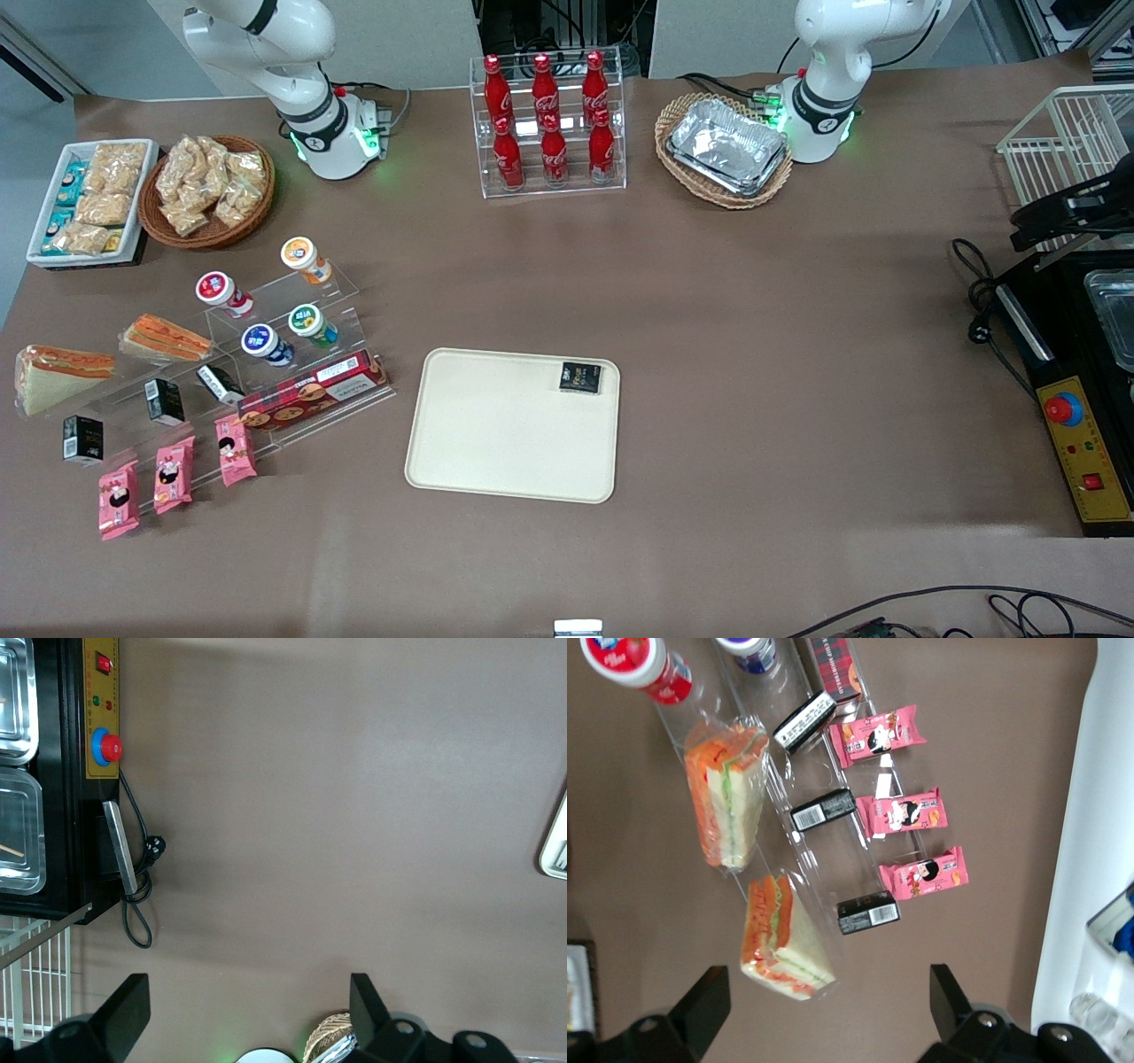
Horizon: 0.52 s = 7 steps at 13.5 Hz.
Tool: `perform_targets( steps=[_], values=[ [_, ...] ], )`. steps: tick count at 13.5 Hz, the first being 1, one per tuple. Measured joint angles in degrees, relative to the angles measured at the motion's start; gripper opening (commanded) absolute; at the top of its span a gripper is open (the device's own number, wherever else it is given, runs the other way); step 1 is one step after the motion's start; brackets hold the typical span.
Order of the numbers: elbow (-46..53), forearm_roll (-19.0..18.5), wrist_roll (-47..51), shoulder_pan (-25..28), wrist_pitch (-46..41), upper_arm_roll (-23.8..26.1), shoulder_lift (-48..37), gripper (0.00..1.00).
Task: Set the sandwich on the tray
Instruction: 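Move the right gripper over the wrapped triangle sandwiches on the rack, then lower the right gripper and grasp the front wrapped triangle sandwich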
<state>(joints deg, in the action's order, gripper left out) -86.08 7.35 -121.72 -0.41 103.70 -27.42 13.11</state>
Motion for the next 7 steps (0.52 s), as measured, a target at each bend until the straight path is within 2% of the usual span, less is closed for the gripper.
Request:
perform_targets(
  steps=[3, 7],
  values=[
    [-0.4, 5.4, -12.2, -1.9, 1.6, 0.0, 3.1, 1.00],
    [-0.6, 6.7, -21.5, -2.7, 2.6, 0.0, 5.7, 1.00]
  ],
)
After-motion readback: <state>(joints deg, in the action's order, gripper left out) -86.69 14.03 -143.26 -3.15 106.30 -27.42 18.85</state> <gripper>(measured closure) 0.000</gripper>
